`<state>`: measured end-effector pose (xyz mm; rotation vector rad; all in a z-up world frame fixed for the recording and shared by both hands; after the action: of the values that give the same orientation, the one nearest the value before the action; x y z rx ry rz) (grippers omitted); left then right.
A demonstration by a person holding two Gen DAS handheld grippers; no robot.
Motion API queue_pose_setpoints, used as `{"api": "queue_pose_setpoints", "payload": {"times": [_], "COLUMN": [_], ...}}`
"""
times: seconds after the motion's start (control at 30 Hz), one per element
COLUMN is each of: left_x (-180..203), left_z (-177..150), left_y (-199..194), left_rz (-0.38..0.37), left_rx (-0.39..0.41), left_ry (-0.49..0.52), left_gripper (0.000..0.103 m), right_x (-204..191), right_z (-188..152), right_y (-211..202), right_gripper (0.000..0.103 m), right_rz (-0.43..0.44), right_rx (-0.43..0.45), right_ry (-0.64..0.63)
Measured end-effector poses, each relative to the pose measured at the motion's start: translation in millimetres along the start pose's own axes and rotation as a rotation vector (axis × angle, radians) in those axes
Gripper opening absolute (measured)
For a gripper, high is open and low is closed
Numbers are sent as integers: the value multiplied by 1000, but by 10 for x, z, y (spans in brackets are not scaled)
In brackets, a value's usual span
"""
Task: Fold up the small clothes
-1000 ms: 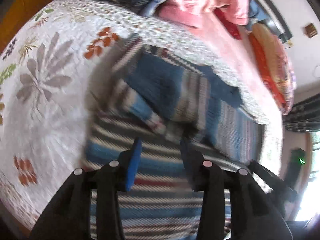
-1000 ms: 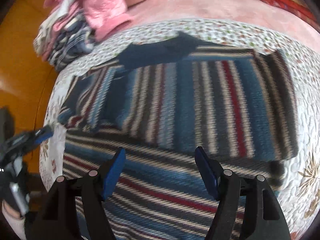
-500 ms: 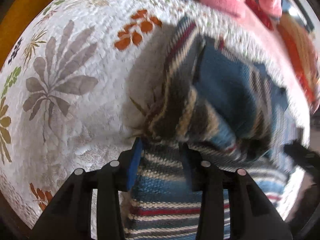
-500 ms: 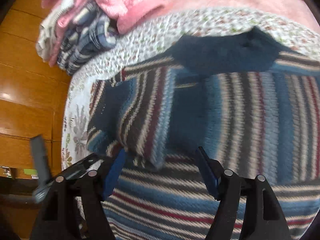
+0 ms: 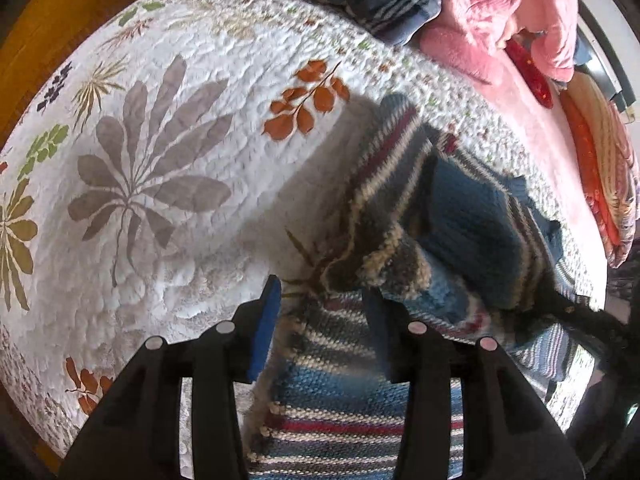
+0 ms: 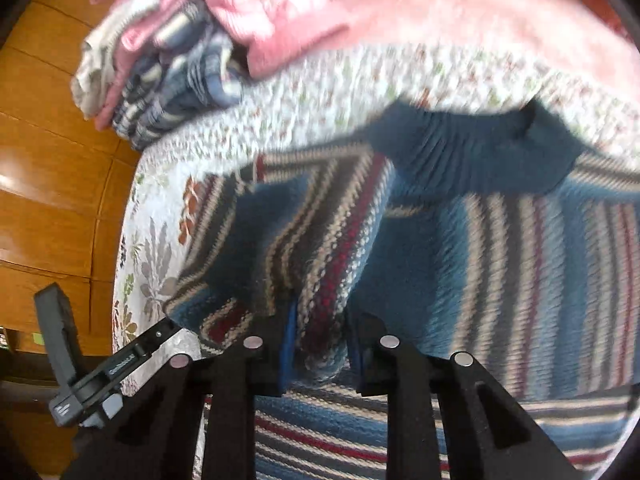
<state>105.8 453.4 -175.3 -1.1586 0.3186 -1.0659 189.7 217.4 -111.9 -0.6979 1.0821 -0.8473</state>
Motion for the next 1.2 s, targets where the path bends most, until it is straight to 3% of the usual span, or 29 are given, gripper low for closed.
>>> {"api": "queue_pose_setpoints", "payload": {"times": [0.13,0.27,0.37,0.47,0.57,0.7,0.87,1.0,1.2], "left_x": [130,327,415,383,237,73,-8,-198,-279], "left_z": [-72,-268,-226,-188,-268,-228,-17,63,-9], "left_y": [4,49,-17,30,233,325,164,99,230], "left_rz": [-56,-136,-172,-109,-10,2,-18,24,52], "left_rx": [-31,-177,-149,-90,-112,-129,-54,-18,-58], "left_ry": [11,41,35,118,183,125,50,16,7], "left_gripper": [49,47,48,52,52,54,54,55,55], "right_x": [246,572,696,729,676,392,-171,-414,-370], "right_z": [74,22,-81,-124,-47,109,-17,-178,-334], "right_y": [-132,-22,104,142,37,-160,154,582,864], "right_gripper": [22,22,23,30,35,47,59,62,67], "right_rz": [-77,-163,-190,-217,-246,-271,-181,-238,-357], "right_rx": [24,4,-26,-25,7,90,-10,-71,-109], "right_ry": [-34,-30,-35,-55,-79,-171,-275,-346,-419]}}
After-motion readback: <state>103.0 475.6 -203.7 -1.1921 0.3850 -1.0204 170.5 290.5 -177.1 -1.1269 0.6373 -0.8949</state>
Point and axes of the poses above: each gripper's, at about its wrist camera, not at the fingertips, and y roughly the way its jaws point, x to its right, z to its top, the point moved 8 cm from there along y, roughly the way its jaws point, and after that the axes turned 11 degrees about x, right-handed, at the moved point
